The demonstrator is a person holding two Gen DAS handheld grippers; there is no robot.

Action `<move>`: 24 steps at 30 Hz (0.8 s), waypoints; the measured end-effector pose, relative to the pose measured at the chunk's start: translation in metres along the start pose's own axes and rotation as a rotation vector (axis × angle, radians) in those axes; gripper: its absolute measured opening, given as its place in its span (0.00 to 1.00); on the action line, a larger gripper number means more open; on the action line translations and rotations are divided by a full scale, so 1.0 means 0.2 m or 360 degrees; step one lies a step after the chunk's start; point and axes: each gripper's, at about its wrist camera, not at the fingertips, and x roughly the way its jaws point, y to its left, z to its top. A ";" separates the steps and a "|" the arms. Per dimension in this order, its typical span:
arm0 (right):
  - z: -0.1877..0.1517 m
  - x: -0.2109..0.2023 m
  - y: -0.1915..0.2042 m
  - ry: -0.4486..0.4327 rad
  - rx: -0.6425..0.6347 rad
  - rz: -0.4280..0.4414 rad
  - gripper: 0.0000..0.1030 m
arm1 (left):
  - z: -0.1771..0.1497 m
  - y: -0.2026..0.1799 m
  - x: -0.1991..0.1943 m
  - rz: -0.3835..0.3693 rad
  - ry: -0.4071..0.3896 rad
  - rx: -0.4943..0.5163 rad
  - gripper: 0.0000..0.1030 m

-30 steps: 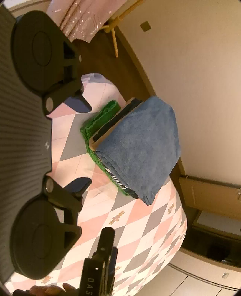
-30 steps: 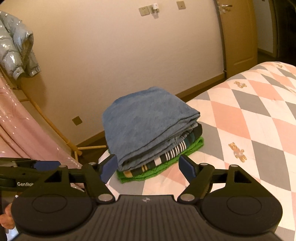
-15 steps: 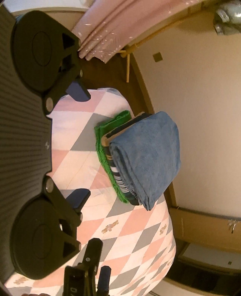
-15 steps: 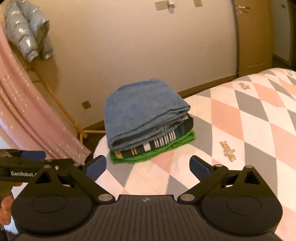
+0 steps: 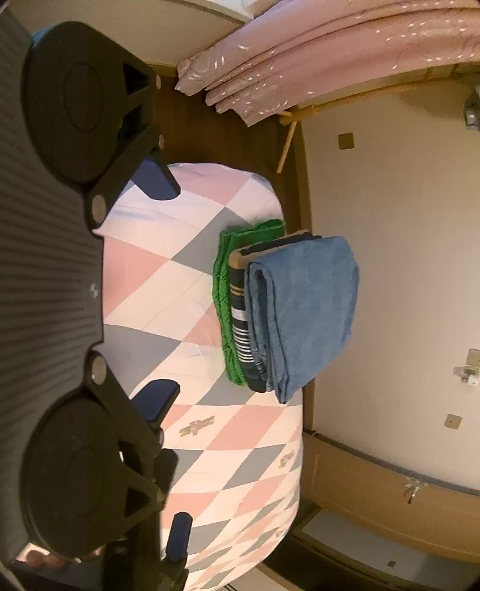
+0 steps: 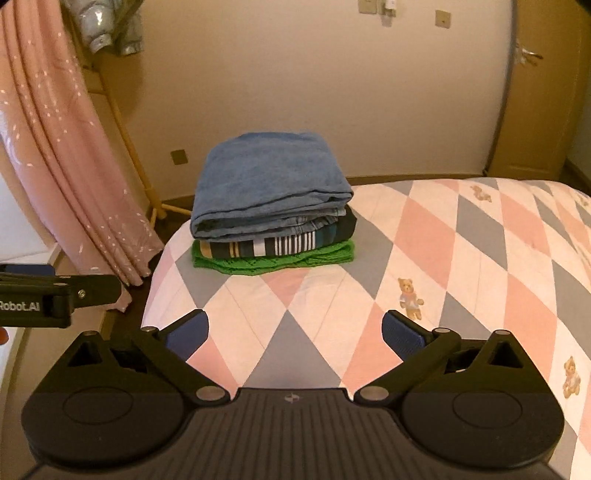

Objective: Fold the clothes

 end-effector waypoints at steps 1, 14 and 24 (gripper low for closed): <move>0.00 0.00 -0.01 -0.0009 0.0011 -0.0006 1.00 | -0.01 0.01 -0.01 0.0016 -0.0013 -0.0006 0.99; -0.02 -0.01 0.00 -0.0074 -0.0045 -0.0011 1.00 | -0.12 -0.05 -0.06 0.0117 -0.0028 0.0105 0.94; -0.06 0.00 -0.02 0.0011 -0.0007 0.0020 1.00 | -0.19 -0.05 0.02 0.0087 0.0108 0.0023 0.95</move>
